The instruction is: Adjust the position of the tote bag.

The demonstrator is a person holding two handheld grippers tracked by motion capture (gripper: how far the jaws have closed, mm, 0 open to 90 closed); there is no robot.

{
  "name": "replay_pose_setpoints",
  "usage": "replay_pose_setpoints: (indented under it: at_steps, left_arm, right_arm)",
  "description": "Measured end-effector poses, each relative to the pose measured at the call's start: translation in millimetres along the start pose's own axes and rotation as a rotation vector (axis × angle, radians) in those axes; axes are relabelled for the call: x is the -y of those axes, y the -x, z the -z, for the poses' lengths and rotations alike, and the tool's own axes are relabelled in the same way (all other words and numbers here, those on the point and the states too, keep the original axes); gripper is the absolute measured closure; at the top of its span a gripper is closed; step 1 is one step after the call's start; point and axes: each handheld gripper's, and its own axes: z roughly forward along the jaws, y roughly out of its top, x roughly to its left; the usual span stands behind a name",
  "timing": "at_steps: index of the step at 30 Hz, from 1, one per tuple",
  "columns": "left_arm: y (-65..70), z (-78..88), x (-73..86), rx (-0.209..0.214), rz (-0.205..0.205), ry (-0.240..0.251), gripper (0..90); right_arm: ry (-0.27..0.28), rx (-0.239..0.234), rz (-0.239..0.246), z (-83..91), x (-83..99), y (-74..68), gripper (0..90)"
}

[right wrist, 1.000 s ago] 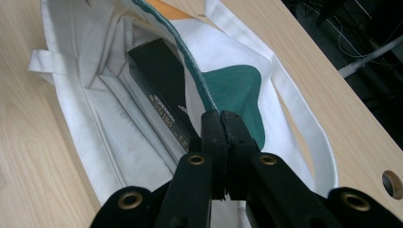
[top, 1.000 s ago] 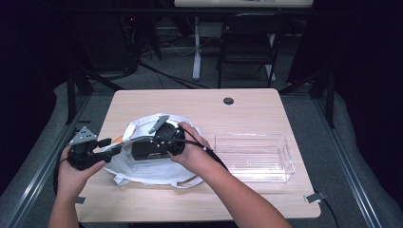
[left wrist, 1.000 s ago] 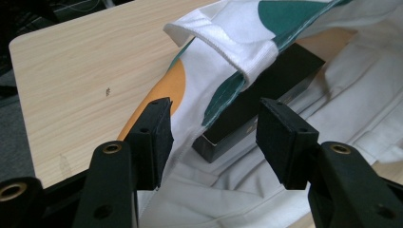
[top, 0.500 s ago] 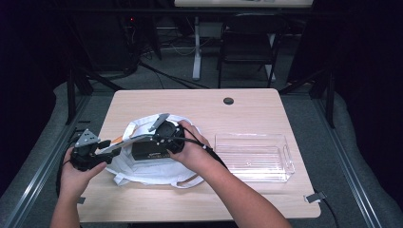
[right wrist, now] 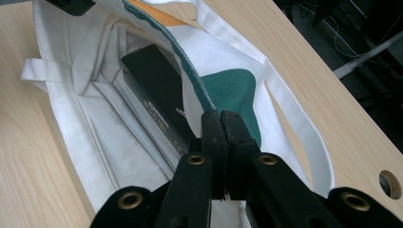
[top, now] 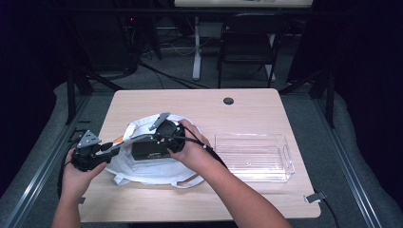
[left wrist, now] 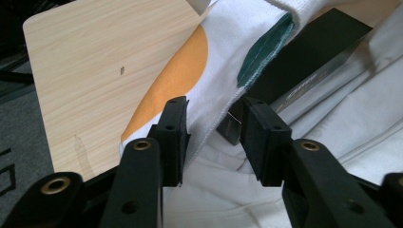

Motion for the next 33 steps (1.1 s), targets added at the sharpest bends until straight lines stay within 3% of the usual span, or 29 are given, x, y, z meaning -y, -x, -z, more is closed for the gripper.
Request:
replay_pose_setpoints:
  at_steps: [10,15,33]
  left_arm:
    - [1.6,0.5,0.3,-0.018,-0.004,0.005,72.5]
    - [1.5,0.6,0.5,-0.007,-0.001,0.008,75.9]
    - [5.9,0.6,-3.3,-0.012,-0.013,0.041,87.6]
  right_arm:
    - [0.004,0.004,-0.005,-0.7,0.5,0.2,89.4]
    - [-0.007,0.004,0.002,0.1,0.9,1.1,89.4]
    - [0.026,0.034,-0.028,-1.4,0.2,3.4,89.4]
